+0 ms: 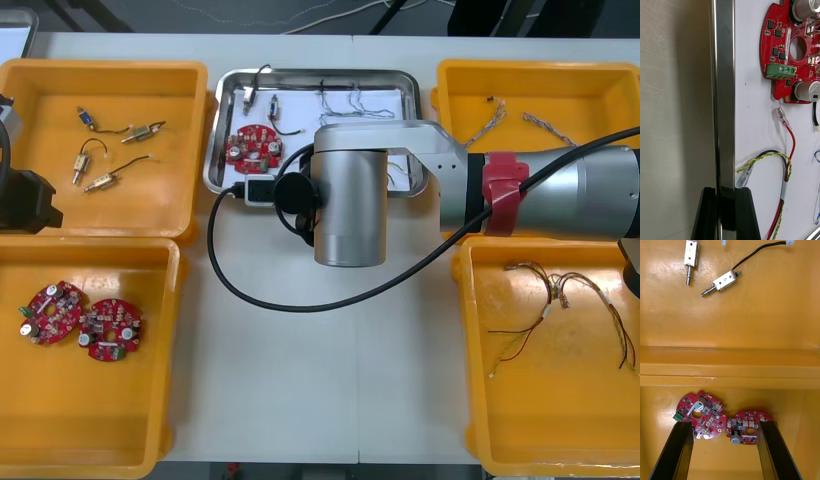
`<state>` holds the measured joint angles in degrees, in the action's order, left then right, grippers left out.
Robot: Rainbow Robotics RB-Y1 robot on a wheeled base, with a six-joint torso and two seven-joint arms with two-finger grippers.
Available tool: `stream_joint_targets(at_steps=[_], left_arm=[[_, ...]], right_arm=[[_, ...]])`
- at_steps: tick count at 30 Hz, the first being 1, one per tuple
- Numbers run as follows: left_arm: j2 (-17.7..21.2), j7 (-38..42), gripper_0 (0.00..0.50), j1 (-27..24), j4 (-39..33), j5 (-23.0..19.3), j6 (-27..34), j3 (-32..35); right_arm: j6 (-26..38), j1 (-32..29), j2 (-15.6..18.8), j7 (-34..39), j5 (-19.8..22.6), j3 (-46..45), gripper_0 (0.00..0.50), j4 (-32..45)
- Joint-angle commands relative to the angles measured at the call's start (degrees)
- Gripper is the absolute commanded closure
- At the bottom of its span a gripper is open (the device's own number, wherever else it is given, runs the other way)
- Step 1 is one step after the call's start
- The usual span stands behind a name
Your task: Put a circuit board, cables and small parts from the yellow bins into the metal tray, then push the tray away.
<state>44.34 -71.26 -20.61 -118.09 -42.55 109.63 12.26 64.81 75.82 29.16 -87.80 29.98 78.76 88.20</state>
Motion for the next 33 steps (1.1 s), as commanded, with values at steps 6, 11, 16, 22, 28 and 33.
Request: stream_joint_targets(at_steps=[6,11,16,22,28,33], left_arm=[[0.84,5.78,0.0,0.92,-1.35,0.54,0.37,1.89],[0.84,5.78,0.0,0.92,-1.35,0.54,0.37,1.89],[0.84,5.78,0.0,0.92,-1.35,0.54,0.37,1.89],[0.84,5.78,0.0,0.92,-1.35,0.54,0.37,1.89],[0.84,5.78,0.0,0.92,-1.35,0.54,0.37,1.89],[0.84,5.78,0.0,0.92,-1.35,0.54,0.37,1.89]], right_arm=[[-4.87,3.55,0.72,-3.34,-1.6,-0.71,0.5,-2.69],[-8.74,3.55,0.72,-4.22,-1.6,-0.71,0.5,-4.97],[-12.08,3.55,0.72,-5.01,-1.77,-0.71,0.5,-6.9],[-14.8,3.55,0.72,-5.36,-2.39,-0.71,0.5,-8.66],[-15.6,3.55,0.72,-5.62,-2.39,-0.62,0.471,-9.37],[-15.6,3.55,0.72,-5.89,-2.3,-0.62,0.212,-9.28]])
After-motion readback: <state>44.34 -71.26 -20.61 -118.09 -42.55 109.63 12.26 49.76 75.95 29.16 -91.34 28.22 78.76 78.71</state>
